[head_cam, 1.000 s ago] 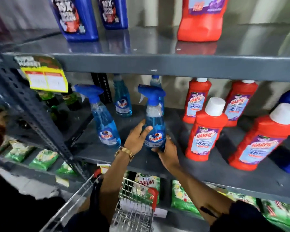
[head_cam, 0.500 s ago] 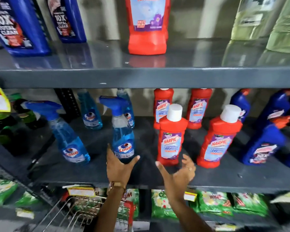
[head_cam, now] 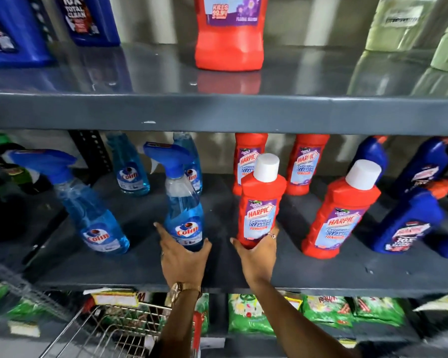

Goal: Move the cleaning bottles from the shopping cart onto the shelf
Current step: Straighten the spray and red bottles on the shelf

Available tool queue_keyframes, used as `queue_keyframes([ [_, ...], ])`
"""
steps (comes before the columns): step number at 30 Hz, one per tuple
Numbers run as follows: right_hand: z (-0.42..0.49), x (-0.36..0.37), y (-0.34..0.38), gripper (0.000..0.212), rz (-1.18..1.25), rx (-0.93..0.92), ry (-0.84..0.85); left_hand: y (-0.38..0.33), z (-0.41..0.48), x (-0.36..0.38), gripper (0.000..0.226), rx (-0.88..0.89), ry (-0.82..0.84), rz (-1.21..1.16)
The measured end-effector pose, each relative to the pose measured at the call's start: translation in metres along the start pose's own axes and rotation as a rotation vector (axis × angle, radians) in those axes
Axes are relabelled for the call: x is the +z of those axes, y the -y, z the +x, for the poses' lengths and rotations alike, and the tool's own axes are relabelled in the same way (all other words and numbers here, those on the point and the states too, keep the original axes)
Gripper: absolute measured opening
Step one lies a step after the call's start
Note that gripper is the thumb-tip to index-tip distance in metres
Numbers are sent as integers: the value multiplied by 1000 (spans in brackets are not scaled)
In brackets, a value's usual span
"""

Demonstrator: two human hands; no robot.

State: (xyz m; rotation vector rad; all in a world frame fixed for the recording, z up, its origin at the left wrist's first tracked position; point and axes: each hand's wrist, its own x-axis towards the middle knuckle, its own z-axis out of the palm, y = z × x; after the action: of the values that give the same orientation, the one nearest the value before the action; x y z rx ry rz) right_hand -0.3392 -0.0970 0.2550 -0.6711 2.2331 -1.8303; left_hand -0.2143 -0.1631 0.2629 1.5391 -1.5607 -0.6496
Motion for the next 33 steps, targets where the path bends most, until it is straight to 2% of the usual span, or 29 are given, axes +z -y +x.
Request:
queue_keyframes([
  [5,1,-1,4,81,-16,8,10,-2,1,-1,129,-7,14,-18],
  [8,-2,-7,4,114,4,-26,68,-2,2,-4,137,46,6,-27],
  [9,-8,-11,4,118,-3,-28,82,0,1,-7,137,80,-29,-37],
  [10,-15,-20,3,113,0,-25,87,1,-4,-9,136,115,-73,-54],
  [11,-21,-30,-1,97,15,-22,88,2,-12,-11,133,147,-108,-76],
  [13,-30,-59,-15,45,23,-36,75,1,-39,-13,121,240,-119,-140],
  [14,-29,-77,-20,31,23,-36,58,-2,-56,-10,113,312,-96,-177],
  [16,-19,-117,-28,42,12,-53,-28,-13,-91,7,101,413,-17,-212],
  [18,-3,-150,-24,47,38,-98,-197,-29,-112,29,103,437,65,-239],
  [19,9,-160,-22,45,39,-116,-270,-41,-115,39,109,393,94,-281],
  [20,19,-164,-22,53,6,-116,-300,-51,-112,47,117,316,121,-318],
  [22,40,-162,-23,104,-114,-62,-211,-69,-101,61,136,152,153,-345],
  [23,46,-158,-24,121,-100,-17,-135,-74,-96,66,142,87,165,-334],
  [24,49,-154,-24,128,-71,15,-75,-79,-91,70,145,48,173,-312],
  [26,49,-147,-28,120,-43,37,-33,-81,-87,75,142,11,177,-251],
  [28,46,-140,-34,101,-49,36,-40,-78,-88,80,132,-17,151,-182],
  [30,48,-139,-37,90,-26,30,-36,-76,-89,85,113,-33,131,-137],
  [33,56,-142,-39,84,-22,6,23,-73,-88,89,89,-47,127,-110],
])
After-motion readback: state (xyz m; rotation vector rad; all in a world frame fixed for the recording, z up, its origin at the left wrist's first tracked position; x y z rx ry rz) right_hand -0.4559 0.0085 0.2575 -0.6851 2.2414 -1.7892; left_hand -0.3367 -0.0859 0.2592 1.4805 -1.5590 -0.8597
